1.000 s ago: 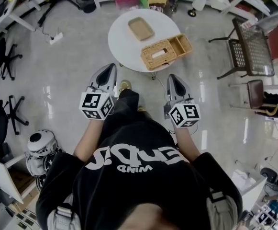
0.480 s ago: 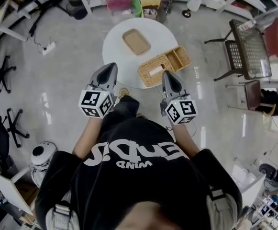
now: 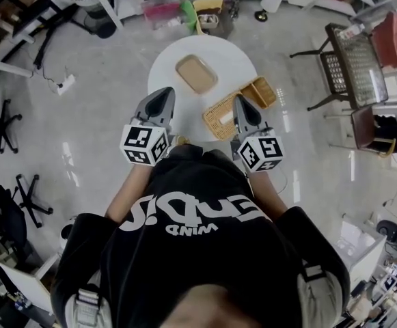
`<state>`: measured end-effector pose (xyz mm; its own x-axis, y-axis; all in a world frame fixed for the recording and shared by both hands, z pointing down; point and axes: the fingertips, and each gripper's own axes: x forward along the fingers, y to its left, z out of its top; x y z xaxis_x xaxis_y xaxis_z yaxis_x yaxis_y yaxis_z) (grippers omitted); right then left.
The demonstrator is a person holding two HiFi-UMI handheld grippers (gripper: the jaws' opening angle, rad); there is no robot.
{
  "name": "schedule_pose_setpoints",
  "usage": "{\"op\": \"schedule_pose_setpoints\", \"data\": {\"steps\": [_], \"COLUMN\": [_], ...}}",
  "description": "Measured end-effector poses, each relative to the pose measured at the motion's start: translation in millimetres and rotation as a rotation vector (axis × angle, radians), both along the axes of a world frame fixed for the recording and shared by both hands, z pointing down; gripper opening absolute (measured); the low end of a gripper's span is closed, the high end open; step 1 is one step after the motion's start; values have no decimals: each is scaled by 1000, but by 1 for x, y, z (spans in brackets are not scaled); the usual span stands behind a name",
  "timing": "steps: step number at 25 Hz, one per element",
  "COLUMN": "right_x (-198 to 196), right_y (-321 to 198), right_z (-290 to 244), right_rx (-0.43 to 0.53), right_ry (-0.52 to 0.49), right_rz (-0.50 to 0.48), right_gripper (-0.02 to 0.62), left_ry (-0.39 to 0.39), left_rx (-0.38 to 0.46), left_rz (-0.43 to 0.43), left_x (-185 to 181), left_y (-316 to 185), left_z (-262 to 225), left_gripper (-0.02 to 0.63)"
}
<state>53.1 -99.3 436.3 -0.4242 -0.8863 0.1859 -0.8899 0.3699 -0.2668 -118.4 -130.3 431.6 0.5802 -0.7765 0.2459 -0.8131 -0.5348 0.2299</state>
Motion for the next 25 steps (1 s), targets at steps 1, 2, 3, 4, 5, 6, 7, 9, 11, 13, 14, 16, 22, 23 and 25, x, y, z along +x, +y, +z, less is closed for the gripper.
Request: {"op": "schedule_pose_setpoints", "data": {"steps": [1, 2, 3, 4, 5, 6, 7, 9, 11, 13, 14, 16, 22, 23, 25], "right_x": [0, 1, 3, 6, 9, 12, 13, 14, 16, 19, 21, 25, 32, 34, 37], "right_y": [-4, -7, -9, -11, -12, -15, -17, -22, -25, -30, -32, -33, -38, -39, -42], "right_z": [0, 0, 0, 0, 0, 0, 0, 1, 1, 0, -1, 0, 7, 8, 9], "right_rx": [-2, -3, -3, -2, -1, -1, -1, -7, -9, -3, 0, 3, -3, -4, -10], "right_ry": [-1, -3, -5, -8, -10, -11, -12, -13, -12, -13, -14, -15, -16, -15, -12], "right_rz": [0, -1, -4, -7, -12, -18, -24, -40, -56, -68, -73, -81, -80, -76, -67], "right_gripper": [-2, -2, -2, -2, -2, -2, -2, -2, -2, -2, -2, -2, -2, -2, -2], "left_ry": [2, 5, 7, 8, 9, 10, 12, 24, 35, 38, 40, 52, 83, 85, 87], "left_rx": [-3, -6, -10, -15, -21, -27, -34, -49, -59, -62, -65, -83, -181, -198, -231], "left_rz": [3, 3, 0, -5, -12, -20, -29, -45, -60, -73, -77, -81, -112, -121, -138], "left_x": [1, 3, 5, 7, 9, 11, 12, 13, 16, 21, 23, 27, 28, 28, 27], "left_y": [-3, -6, -7, -9, -10, -12, -14, -18, -19, -23, -24, -26, -41, -44, -51], "left_z": [-1, -1, -1, 0, 2, 3, 5, 7, 9, 11, 12, 17, 52, 60, 75], "left_gripper": [2, 1, 0, 2, 2, 2, 2, 22, 55, 79, 91, 113, 237, 249, 270]}}
